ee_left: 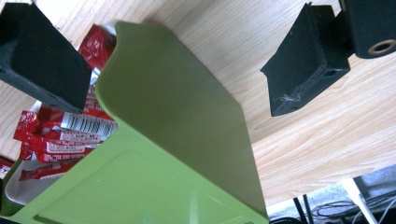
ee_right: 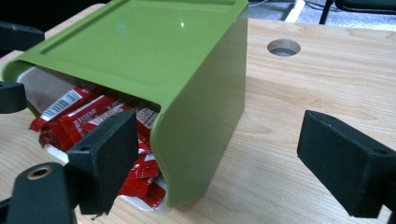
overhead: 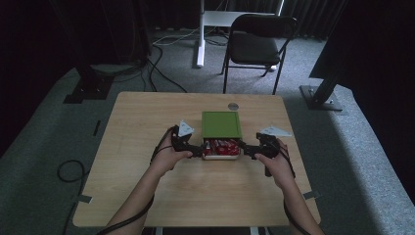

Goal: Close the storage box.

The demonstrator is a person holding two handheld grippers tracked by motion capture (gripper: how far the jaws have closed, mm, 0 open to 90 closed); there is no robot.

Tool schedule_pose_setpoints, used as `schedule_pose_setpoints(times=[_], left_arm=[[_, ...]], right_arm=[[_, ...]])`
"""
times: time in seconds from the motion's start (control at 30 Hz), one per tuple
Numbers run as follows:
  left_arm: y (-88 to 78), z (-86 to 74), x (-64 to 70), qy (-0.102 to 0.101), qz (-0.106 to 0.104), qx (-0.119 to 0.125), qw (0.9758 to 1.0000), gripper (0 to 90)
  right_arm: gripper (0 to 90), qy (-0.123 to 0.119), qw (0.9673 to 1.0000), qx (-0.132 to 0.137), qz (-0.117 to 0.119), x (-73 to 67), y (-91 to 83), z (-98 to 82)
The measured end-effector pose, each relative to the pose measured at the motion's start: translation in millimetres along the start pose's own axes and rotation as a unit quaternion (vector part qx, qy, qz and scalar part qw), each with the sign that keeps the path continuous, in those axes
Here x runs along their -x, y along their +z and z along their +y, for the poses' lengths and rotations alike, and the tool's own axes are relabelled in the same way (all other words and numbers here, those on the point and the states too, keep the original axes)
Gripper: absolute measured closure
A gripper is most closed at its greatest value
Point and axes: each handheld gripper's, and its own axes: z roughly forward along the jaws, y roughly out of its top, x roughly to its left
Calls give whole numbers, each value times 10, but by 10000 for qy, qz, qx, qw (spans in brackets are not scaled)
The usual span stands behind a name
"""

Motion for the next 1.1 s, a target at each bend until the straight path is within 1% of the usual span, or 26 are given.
schedule_pose_setpoints(times=[0.13, 0.2, 0.33, 0.4, 0.6, 0.63, 0.73, 0.9, 1.1], left_arm=[[-56, -30, -18, -30, 65, 46, 10000, 76], [-83, -45, -16, -30, 66, 54, 10000, 76], [-134, -87, -17, -41, 83, 66, 9999, 76], [-159, -104, -28, -37, 116, 52, 9999, 76], [-238, -153, -52, -95, 209, 105, 9997, 76], [-252, -166, -58, -55, 226, 64, 9997, 76], [-289, -205, -80, -67, 316, -9, 9995, 77], [-343, -276, -121, -181, 437, 27, 9989, 77], [-397, -402, -180, -307, 494, -25, 9983, 76]], right_arm=[[121, 81, 9999, 75, 20, 4, -18, -17], [121, 97, 9999, 104, 10, 2, -30, -29], [121, 73, 9999, 135, -5, -8, -59, -49], [122, 10, 9999, 120, -43, -10, -86, -72], [121, -6, 9999, 126, -61, 3, -146, -122], [122, -1, 9999, 127, -64, 4, -157, -132], [121, -12, 9999, 110, -84, 19, -183, -162], [122, -3, 9998, 97, -152, 49, -220, -220], [122, -15, 9997, 42, -247, 79, -242, -298]])
